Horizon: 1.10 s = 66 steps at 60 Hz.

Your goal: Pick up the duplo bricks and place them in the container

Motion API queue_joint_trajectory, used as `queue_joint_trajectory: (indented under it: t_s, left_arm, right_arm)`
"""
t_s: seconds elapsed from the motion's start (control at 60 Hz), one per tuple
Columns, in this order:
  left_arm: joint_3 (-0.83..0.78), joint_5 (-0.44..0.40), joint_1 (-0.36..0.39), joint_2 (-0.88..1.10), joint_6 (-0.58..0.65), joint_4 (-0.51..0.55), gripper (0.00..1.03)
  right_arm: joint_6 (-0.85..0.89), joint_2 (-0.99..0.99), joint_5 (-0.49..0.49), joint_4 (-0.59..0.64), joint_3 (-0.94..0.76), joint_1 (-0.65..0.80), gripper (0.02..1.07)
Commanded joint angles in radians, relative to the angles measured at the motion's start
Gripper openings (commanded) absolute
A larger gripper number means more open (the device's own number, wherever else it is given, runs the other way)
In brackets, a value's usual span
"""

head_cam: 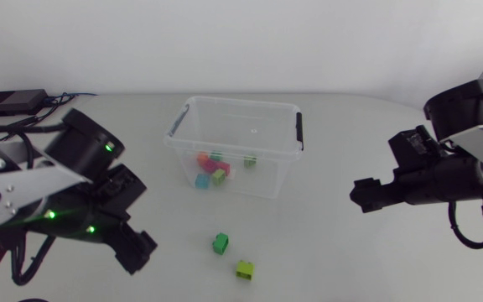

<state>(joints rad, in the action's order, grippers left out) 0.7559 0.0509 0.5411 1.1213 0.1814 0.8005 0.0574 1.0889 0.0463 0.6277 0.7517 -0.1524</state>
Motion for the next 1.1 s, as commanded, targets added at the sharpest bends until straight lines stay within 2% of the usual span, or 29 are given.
queue_joint_trajectory:
  t_s: [0.0,0.05,0.133,0.233,0.3,0.433,0.483,0.55,0.6,0.75,0.917,1.0,1.033,1.083]
  left_arm:
    - [-0.069,0.003,0.099,0.032,0.044,0.029,0.98]
    - [-0.092,0.004,0.148,0.055,0.066,0.043,0.98]
    - [-0.116,0.004,0.192,0.072,0.128,0.085,0.98]
    - [-0.127,0.003,0.232,0.100,0.141,0.137,0.97]
    - [-0.125,0.003,0.260,0.118,0.142,0.175,0.96]
    - [-0.119,-0.005,0.327,0.153,0.135,0.186,0.96]
    - [-0.109,-0.011,0.329,0.179,0.138,0.200,0.96]
    - [-0.079,-0.095,0.303,0.233,0.141,0.217,0.96]
    - [-0.066,-0.115,0.315,0.259,0.141,0.233,0.94]
    - [-0.047,-0.121,0.370,0.311,0.122,0.227,0.93]
    - [-0.069,-0.126,0.405,0.425,0.073,0.158,0.91]
    - [-0.072,-0.126,0.390,0.433,0.070,0.149,0.80]
    - [-0.073,-0.126,0.375,0.433,0.073,0.144,0.71]
    - [-0.073,-0.128,0.361,0.433,0.067,0.123,0.49]
  right_arm:
    - [0.038,0.035,0.015,0.043,0.021,-0.045,1.02]
    - [0.041,0.046,0.038,0.055,0.018,-0.078,1.02]
    - [0.047,0.074,0.112,0.087,0.017,-0.101,1.02]
    - [0.059,0.117,0.155,0.132,0.026,-0.108,1.02]
    - [0.042,0.149,0.155,0.182,0.051,-0.125,1.02]
    - [0.013,0.209,0.121,0.288,0.095,-0.177,1.02]
    - [0.001,0.220,0.102,0.302,0.100,-0.199,1.02]
    - [-0.018,0.246,0.070,0.306,0.106,-0.225,1.02]
    - [-0.021,0.266,0.056,0.306,0.109,-0.233,1.02]
    - [-0.036,0.287,0.047,0.305,0.110,-0.253,1.02]
    - [-0.053,0.279,0.041,0.305,0.095,-0.279,1.02]
    - [-0.062,0.286,0.027,0.311,0.081,-0.306,1.02]
    - [-0.068,0.289,0.027,0.311,0.075,-0.315,1.02]
    - [-0.070,0.302,0.026,0.323,0.075,-0.328,1.02]
